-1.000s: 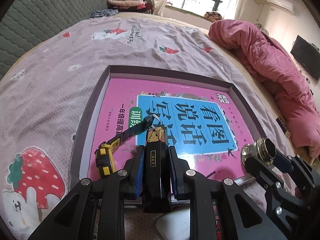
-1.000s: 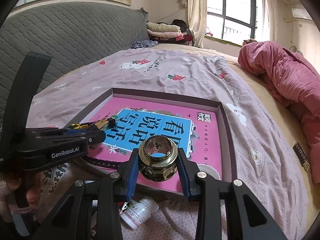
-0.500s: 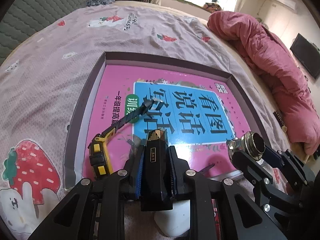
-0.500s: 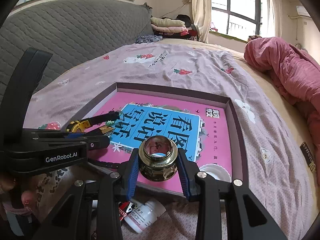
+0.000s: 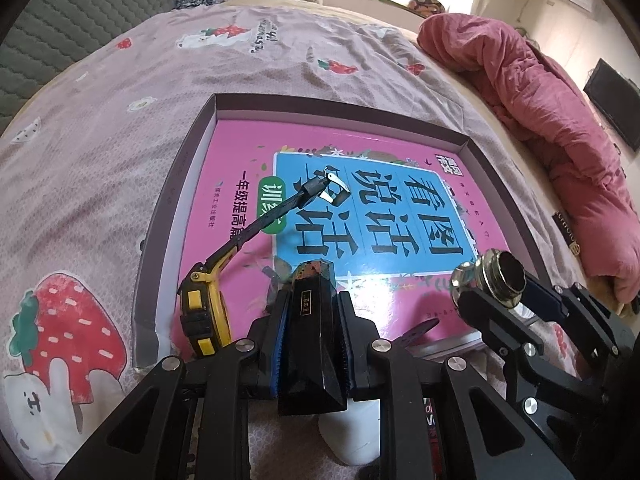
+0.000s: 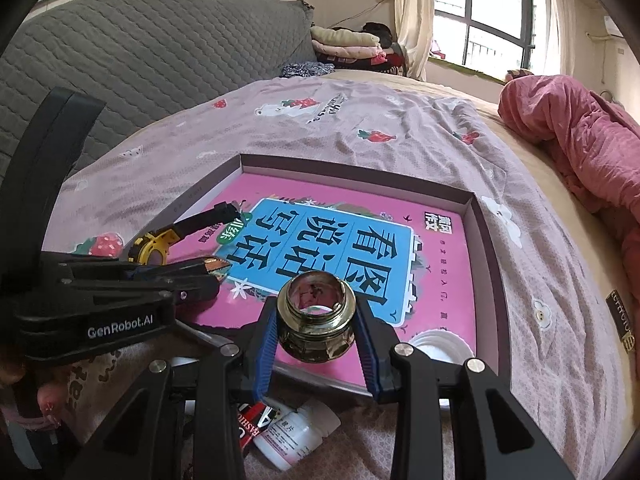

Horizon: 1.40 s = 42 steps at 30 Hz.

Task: Organize rigid objects
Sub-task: 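Lower the black box into the tray with the left gripper while the right gripper holds the nut above it, then open the left gripper to stand the black box in the tray while the right gripper releases the brass nut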

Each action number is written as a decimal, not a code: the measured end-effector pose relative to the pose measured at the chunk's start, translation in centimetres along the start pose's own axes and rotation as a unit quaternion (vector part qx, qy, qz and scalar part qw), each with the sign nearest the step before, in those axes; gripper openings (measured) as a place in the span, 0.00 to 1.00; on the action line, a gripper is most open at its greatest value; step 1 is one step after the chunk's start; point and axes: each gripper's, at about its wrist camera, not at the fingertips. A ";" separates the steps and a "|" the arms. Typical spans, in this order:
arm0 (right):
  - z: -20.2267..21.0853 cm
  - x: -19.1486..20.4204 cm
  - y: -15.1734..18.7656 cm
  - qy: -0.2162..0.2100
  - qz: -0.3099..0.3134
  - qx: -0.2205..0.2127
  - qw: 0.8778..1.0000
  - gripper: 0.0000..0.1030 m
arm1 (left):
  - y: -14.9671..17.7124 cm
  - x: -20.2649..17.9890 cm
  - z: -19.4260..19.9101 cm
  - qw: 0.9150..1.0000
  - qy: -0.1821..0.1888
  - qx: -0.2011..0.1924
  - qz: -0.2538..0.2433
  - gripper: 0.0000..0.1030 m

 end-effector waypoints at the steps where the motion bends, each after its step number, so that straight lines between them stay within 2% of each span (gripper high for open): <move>1: -0.1 0.0 0.0 0.001 0.000 0.001 1.000 0.35 | 0.1 0.0 0.1 1.000 -0.002 -0.001 0.000 0.22; 22: -1.1 -0.5 0.7 -0.012 -0.026 0.029 0.999 0.35 | 0.3 0.0 0.2 1.000 -0.005 -0.002 -0.002 0.22; 42: -1.9 -0.4 -0.3 -0.011 -0.026 0.088 0.996 0.36 | 0.2 0.1 0.1 1.000 -0.002 0.002 -0.001 0.22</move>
Point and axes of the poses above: each gripper's, at about its wrist camera, not at the fingertips, and z roughly against the way its jaws point, x to its left, y to its underside, and after that the axes turned 1 degree about y, right-handed
